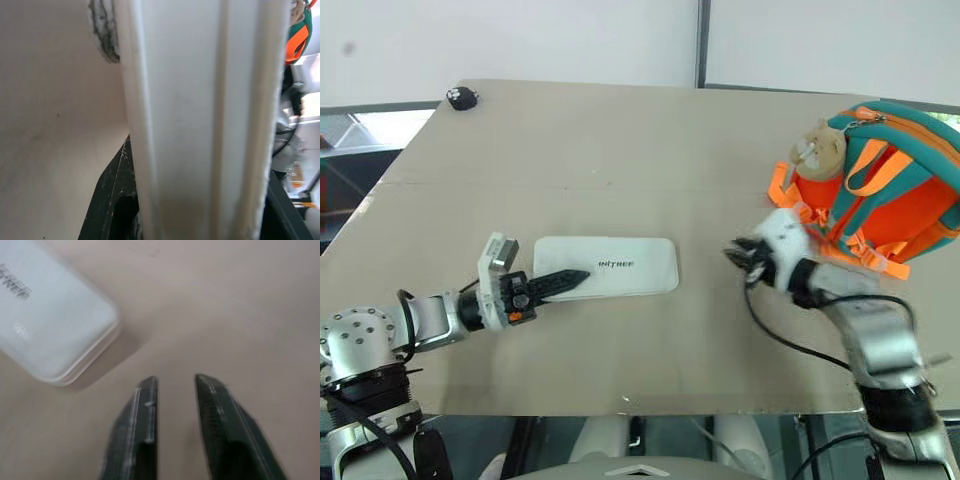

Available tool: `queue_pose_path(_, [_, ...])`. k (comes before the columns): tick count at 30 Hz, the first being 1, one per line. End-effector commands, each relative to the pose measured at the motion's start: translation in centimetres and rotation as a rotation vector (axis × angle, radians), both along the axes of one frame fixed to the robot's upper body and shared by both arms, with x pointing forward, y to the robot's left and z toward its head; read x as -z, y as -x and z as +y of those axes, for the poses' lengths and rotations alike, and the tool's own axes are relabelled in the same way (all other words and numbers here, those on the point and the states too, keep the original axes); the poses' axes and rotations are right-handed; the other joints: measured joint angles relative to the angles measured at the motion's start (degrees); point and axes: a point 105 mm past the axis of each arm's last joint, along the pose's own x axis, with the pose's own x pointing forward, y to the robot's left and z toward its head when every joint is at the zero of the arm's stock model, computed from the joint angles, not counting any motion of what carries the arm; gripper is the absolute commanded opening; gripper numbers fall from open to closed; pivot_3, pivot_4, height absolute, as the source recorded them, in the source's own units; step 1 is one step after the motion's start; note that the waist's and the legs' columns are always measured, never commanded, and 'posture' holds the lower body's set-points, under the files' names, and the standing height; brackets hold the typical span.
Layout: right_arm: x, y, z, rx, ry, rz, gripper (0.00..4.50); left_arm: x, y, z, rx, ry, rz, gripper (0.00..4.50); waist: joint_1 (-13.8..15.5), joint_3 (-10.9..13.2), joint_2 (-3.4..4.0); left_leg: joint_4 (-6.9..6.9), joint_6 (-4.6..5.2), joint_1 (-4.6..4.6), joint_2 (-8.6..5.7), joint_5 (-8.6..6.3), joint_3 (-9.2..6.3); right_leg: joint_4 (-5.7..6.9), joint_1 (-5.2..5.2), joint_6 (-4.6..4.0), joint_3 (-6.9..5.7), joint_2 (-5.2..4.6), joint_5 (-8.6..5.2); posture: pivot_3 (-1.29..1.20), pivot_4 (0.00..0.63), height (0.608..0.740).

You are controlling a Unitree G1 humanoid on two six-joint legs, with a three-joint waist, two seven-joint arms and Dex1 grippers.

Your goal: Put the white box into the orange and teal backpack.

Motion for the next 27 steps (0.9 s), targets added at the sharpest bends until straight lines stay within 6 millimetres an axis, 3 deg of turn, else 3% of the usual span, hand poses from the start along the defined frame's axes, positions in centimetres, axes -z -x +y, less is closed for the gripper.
queue_pose_path(1, [-4.5,2.9,-2.6,0.126,-0.149,-0.100,2.67,-3.1,-1.0,-1.4,0.009,0.014,-0.187,1.17,0.26,-0.01,-0.01,-0.02,0.00,-0.01,0.00,0.00,-0.01,-0.01,0.00,-0.02,0.00,0.00,-0.01,0.00,0.150,0.740])
queue_pose_path(4, [-4.6,4.0,-5.4,0.275,-0.192,-0.067,4.07,-4.4,-2.6,-2.5,-0.032,0.078,-0.251,1.17,0.65,0.00,0.00,0.00,0.00,0.04,0.00,0.00,0.00,-0.04,0.02,-0.07,0.00,0.00,-0.04,0.00,0.150,0.740])
queue_pose_path(6, [-4.7,4.2,-7.9,0.397,-0.195,-0.057,4.38,-5.5,-3.3,-3.6,-0.039,0.132,-0.294,1.17,0.75,0.00,0.00,0.06,0.01,0.04,-0.01,0.00,0.03,-0.05,0.05,-0.08,0.04,0.00,-0.04,0.00,0.150,0.740])
queue_pose_path(9, [-5.3,2.7,-10.2,0.542,-0.256,-0.049,4.38,-6.1,-3.5,-4.6,-0.018,0.137,-0.328,1.17,0.40,0.00,0.00,0.12,0.03,0.04,-0.03,0.00,0.13,-0.06,0.05,-0.07,0.16,0.00,-0.03,0.00,0.150,0.740])
queue_pose_path(13, [-6.0,-0.2,-11.1,0.637,-0.319,-0.055,4.38,-6.4,-4.0,-4.5,-0.042,0.143,-0.348,1.17,-0.70,0.00,0.02,0.02,0.03,0.08,-0.02,0.00,0.08,-0.05,0.02,-0.05,0.20,0.11,-0.02,0.00,0.150,0.740])
queue_pose_path(18, [-6.4,-4.1,-11.5,0.723,-0.271,-0.090,4.38,-6.9,-3.8,-4.3,-0.065,0.131,-0.378,1.17,-0.49,0.02,0.05,-0.08,0.03,0.00,-0.03,0.01,0.02,-0.08,-0.03,0.12,0.17,0.15,0.07,0.00,0.150,0.740])
queue_pose_path(25, [-7.6,-6.5,-9.8,0.623,-0.174,-0.199,1.24,-7.6,-3.3,-3.6,-0.148,0.125,-0.438,1.17,-0.33,0.04,0.06,-0.08,0.03,-0.08,-0.04,0.00,0.09,-0.21,-0.03,0.18,0.18,0.10,0.09,0.00,0.150,0.740])
queue_pose_path(27, [-9.4,-6.6,-7.5,0.476,-0.124,-0.301,0.18,-8.0,-3.9,-2.6,-0.246,0.094,-0.491,1.17,-0.37,0.06,0.09,-0.09,0.03,-0.06,-0.04,0.01,0.07,-0.20,-0.03,0.18,0.16,0.10,0.09,0.00,0.150,0.740])
